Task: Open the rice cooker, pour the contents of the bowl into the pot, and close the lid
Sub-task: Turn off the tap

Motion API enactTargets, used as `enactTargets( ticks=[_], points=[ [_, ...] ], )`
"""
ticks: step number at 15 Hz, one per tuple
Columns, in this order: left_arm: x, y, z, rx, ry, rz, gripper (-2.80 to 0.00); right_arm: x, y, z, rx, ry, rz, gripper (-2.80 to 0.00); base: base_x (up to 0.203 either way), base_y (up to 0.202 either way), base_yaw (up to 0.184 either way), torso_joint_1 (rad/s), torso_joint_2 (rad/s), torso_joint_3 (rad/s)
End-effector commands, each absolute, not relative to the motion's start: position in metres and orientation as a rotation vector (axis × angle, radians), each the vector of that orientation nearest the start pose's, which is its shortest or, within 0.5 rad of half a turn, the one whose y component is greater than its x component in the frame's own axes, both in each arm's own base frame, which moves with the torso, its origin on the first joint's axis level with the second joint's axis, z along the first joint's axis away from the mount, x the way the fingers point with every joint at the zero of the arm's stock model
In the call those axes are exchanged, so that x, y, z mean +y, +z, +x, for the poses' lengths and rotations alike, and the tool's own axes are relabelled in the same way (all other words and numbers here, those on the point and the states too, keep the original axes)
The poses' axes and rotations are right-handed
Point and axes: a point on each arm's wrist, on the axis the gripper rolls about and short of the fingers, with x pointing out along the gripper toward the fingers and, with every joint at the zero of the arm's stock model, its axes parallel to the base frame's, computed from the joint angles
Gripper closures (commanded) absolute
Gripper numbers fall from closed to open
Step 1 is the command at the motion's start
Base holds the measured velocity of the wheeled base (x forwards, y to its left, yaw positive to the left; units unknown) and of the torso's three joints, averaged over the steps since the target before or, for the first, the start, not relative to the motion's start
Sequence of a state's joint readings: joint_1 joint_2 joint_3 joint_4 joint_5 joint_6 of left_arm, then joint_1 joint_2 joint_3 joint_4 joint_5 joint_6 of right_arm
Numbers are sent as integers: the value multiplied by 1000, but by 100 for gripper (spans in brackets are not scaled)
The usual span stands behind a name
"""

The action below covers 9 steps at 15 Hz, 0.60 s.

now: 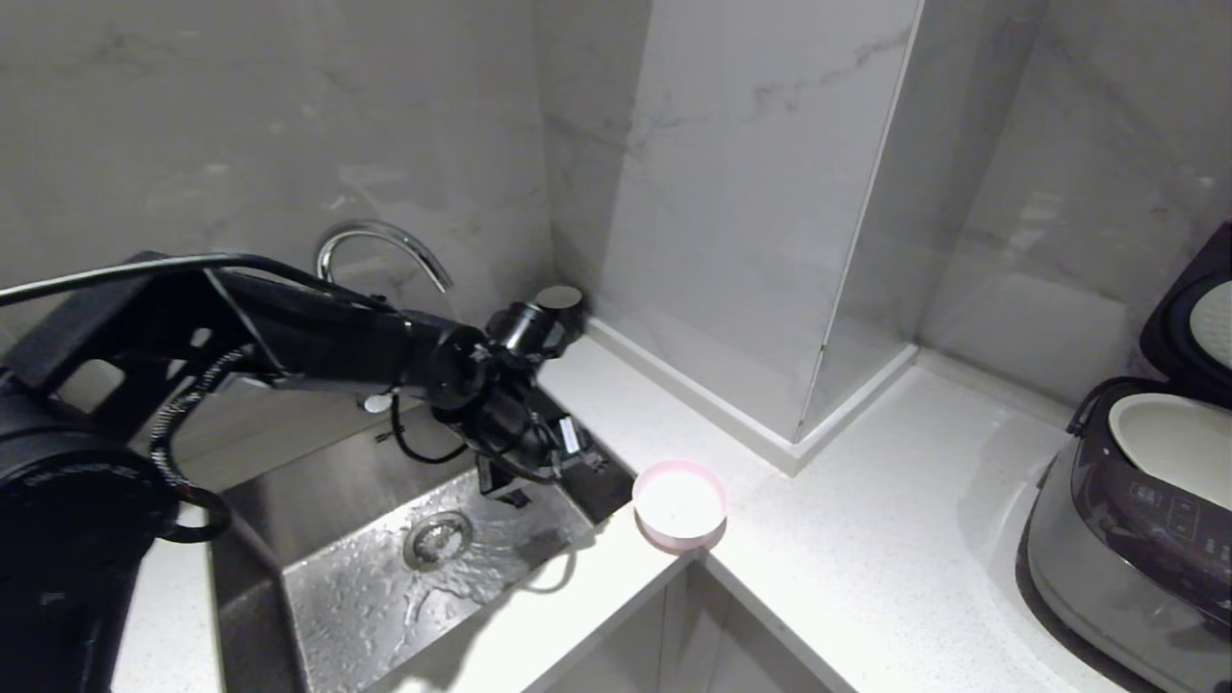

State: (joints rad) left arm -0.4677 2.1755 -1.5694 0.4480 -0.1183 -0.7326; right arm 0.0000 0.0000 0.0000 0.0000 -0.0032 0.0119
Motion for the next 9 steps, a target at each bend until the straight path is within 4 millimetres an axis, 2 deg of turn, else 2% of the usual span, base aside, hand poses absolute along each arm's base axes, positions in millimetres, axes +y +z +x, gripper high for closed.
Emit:
enactTargets(
  ticks=[1,3,5,6,9],
  points=[
    [-145,150,354,1098,-79,-533,-280,0,75,-23,0,-3,12,0,0,0,0,0,0,0],
    [-95,161,355,1014,-14,-601,-280,0,75,-23,0,-3,12,0,0,0,0,0,0,0],
    [-46,159,362,935,81,-630,-280,0,75,-23,0,-3,12,0,0,0,0,0,0,0],
    [-25,156,368,884,132,-642,-280,0,75,-23,0,-3,12,0,0,0,0,0,0,0],
    [27,127,391,760,302,-640,-280,0,75,-23,0,-3,12,0,0,0,0,0,0,0]
  ],
)
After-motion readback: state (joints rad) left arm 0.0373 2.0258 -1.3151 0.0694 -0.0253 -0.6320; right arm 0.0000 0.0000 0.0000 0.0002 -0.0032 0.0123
